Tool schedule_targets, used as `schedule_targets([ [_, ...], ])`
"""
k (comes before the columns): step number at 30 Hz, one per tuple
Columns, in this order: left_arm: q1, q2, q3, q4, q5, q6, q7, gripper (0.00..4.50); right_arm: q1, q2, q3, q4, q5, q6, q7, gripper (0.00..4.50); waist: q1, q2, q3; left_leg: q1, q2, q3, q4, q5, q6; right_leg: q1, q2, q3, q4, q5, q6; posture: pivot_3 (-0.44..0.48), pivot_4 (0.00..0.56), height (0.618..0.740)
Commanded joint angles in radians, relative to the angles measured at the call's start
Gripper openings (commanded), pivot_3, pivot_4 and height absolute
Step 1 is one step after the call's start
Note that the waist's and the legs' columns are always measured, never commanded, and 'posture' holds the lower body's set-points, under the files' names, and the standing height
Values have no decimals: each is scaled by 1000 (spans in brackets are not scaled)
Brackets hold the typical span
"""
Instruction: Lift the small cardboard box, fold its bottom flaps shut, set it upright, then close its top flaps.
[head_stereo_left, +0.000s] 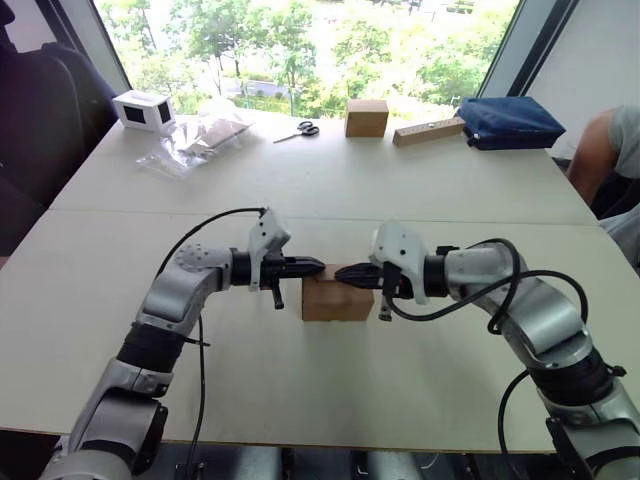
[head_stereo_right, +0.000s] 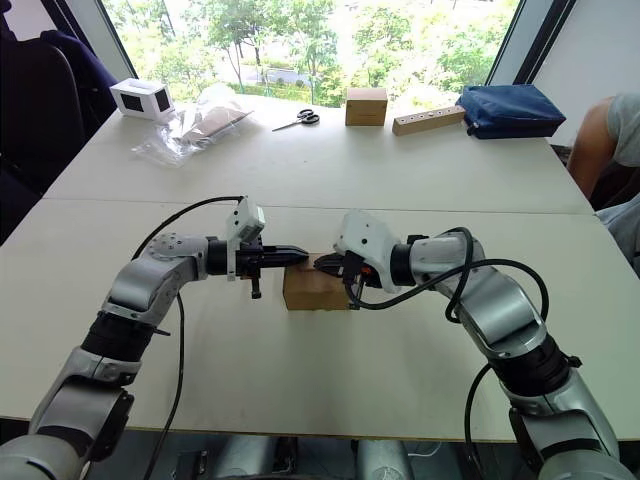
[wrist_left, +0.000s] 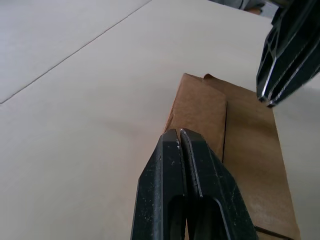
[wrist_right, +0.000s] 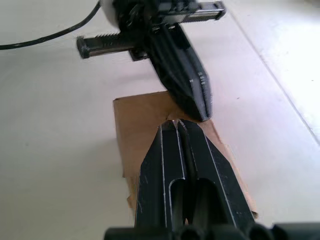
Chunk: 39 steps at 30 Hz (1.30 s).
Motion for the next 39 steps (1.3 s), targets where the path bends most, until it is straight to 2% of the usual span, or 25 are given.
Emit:
schedule_targets([
  [1,-13,8,-18,2,43,-37,10,68,5,-13,-25,2,-6,-25,-16,0,0,0,0,0,0,0,0,0,0,0,0,0,0,0,0,0,150,740],
  [7,-17,43,-18,-41,59,-36,-10,68,16,-11,-5,34,-31,-54,-38,0,-1,0,0,0,0,0,0,0,0,0,0,0,0,0,0,0,150,740],
  [13,-32,26,37,-106,-39,55,-5,68,24,4,37,57,-60,-89,-46,0,-1,0,0,0,0,0,0,0,0,0,0,0,0,0,0,0,150,740],
  [19,-37,16,108,-153,-152,177,21,68,21,19,24,61,-51,-91,-53,0,-2,0,0,0,0,0,0,0,0,0,0,0,0,0,0,0,150,740],
  [26,22,27,57,-206,-125,184,41,68,33,11,17,77,-56,-101,-58,0,-1,0,0,0,0,0,0,0,0,0,0,0,0,0,0,0,150,740],
  [39,34,41,-26,-174,-44,127,34,68,46,10,68,77,-90,-105,-49,0,-1,0,0,0,0,0,0,0,0,0,0,0,0,0,0,0,150,740],
])
